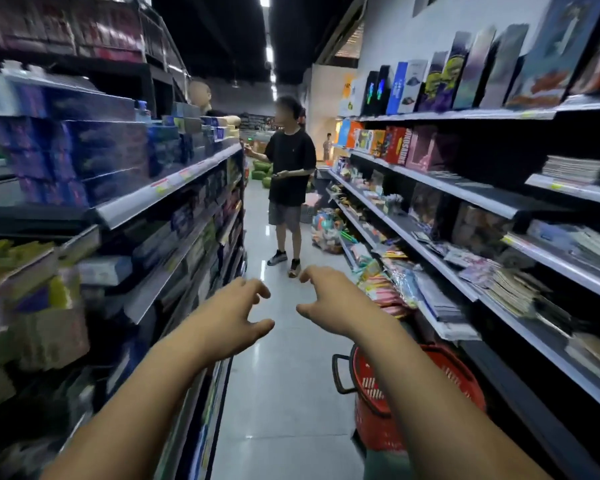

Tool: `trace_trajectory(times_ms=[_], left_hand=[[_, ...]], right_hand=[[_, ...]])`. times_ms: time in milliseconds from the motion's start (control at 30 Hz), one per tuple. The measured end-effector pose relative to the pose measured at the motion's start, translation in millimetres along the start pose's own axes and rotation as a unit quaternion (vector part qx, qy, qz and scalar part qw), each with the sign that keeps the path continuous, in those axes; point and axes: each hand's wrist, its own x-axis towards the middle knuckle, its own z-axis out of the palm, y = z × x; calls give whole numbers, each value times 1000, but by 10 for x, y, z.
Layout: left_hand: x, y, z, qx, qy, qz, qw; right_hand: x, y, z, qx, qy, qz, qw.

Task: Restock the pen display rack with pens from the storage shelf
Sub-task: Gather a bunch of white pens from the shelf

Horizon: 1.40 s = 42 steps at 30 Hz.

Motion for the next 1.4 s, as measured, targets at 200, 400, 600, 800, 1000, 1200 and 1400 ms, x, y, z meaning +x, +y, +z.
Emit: trace_trajectory(times_ms=[200,400,600,800,1000,1200,1400], left_hand=[[1676,-215,11,5,-68,44,997],[3352,-379,256,16,-90,86,992],[5102,-445,531,5,-75,135,988],[6762,-608,606,9,-82,146,986],[8345,-795,831,7,-88,185,979],[10015,-881,1318,19,-93,253,963],[11520,-148,1684,-23,-103,358,928]], right_hand=[[1331,411,-9,-2,11,64,998],[2578,1124,-40,-5,32,116,993],[4096,2026,-242,9,57,136,989],[5593,2747,-589,14,69,153,986],[6828,3513,-587,-61,83,176,979],[7934,4405,-618,-89,131,232,960],[8526,5217,-1079,-98,182,332,920]])
